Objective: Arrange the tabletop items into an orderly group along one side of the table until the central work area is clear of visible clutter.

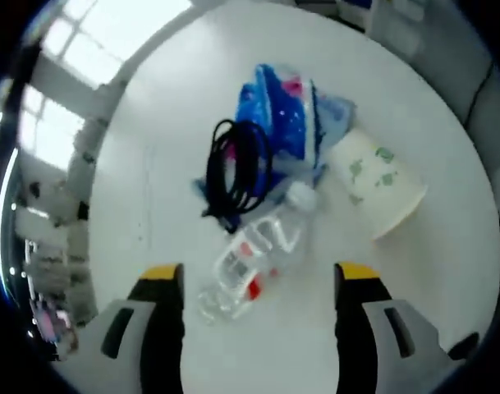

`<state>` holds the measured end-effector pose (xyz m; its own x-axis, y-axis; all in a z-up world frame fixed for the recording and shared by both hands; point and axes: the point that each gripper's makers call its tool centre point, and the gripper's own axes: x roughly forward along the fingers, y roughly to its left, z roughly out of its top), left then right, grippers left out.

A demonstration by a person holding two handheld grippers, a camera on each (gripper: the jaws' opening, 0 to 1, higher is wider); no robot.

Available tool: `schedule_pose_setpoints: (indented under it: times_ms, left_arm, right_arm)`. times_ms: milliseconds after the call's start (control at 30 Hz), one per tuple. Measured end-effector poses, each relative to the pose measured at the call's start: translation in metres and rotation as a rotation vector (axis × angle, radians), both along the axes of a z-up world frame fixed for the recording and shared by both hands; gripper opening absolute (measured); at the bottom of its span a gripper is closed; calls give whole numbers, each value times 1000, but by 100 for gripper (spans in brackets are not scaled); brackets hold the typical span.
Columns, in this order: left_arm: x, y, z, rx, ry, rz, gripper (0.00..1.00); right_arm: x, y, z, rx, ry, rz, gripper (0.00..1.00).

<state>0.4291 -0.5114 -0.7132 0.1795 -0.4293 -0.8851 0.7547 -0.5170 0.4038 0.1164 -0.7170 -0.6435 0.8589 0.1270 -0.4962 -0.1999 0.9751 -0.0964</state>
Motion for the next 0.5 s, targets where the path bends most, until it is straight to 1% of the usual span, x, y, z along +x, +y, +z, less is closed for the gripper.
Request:
schedule_pose_setpoints:
  times_ms: [33, 133, 167, 233, 300, 400, 500]
  left_arm:
    - [1, 0, -1, 6, -7, -7, 71]
    - [0, -3, -4, 12, 6, -11, 70]
    - [1, -1, -7, 31, 10, -15, 69]
    - [4, 1, -13, 65, -8, -54, 68]
    - [7, 4, -19, 102, -9, -70, 68]
    - [11, 2, -24, 136, -27, -107, 65]
    - [11, -1, -26, 164, -35, -149, 63]
  right_arm:
    - [0, 0, 0, 1, 0, 0, 92]
    - [0, 0, 0, 2, 2, 3, 93]
    - [0, 0, 0, 2, 2, 4, 93]
    - [-1, 0, -1, -1, 7, 6, 93]
    - [-1, 0, -1, -6, 9, 8, 93]
    - [-1, 0, -1, -5, 10, 5, 93]
    - [-1, -1, -1, -6, 12, 5, 92]
